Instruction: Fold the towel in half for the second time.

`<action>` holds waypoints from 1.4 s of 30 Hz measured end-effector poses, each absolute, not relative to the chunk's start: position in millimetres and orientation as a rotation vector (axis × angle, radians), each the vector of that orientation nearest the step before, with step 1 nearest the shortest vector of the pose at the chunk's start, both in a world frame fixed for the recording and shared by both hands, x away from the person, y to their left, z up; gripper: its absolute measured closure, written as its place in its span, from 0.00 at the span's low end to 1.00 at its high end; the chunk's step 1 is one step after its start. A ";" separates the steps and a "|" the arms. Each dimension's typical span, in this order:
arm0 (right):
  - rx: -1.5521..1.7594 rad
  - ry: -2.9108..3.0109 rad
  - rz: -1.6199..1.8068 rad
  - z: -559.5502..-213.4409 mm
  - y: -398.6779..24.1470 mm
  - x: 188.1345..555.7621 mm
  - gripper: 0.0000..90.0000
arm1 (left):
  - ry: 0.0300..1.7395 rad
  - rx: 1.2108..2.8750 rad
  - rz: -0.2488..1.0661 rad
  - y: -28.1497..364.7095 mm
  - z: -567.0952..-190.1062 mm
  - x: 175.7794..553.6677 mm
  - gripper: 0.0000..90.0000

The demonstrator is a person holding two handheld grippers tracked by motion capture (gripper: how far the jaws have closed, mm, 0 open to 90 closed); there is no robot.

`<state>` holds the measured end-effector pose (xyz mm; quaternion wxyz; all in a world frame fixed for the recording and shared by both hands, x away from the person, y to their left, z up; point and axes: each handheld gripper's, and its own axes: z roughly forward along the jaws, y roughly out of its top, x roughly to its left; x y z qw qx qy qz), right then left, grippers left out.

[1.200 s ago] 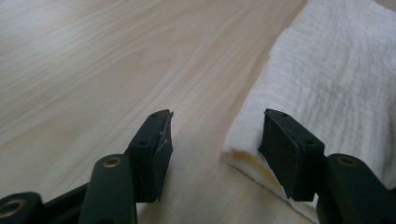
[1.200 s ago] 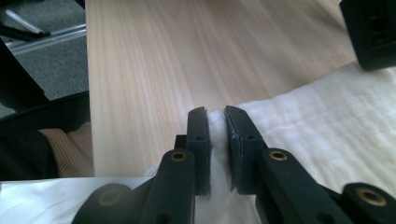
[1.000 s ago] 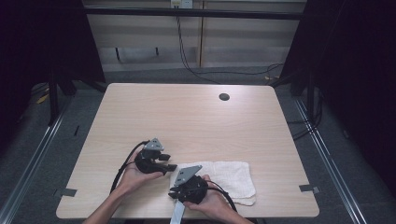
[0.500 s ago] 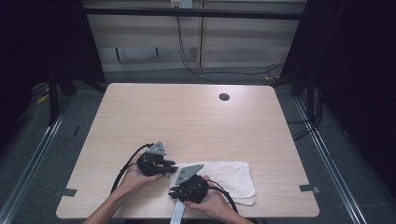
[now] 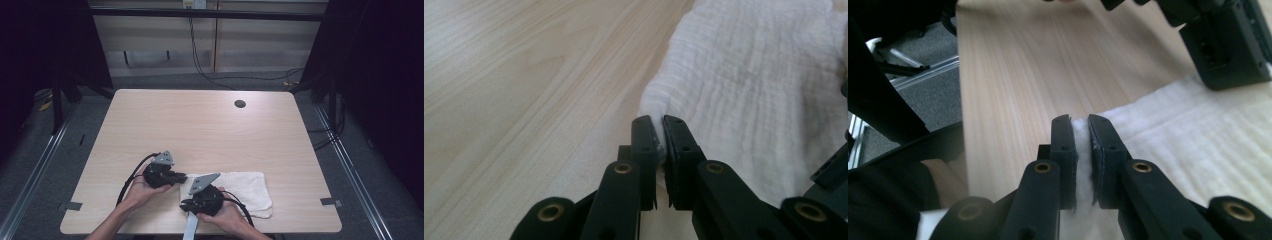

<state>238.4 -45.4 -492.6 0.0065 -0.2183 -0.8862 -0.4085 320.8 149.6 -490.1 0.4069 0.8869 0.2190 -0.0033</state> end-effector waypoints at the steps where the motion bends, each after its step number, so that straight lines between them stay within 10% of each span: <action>1: -0.677 -2.764 -1.290 -490.0 -45.8 237.8 0.92 | 0.556 2.228 -0.011 150.7 -488.9 320.3 0.94; 42: -0.580 -2.715 -1.505 -441.5 -16.2 254.4 0.92 | 0.695 2.068 0.011 202.7 -452.6 333.3 0.94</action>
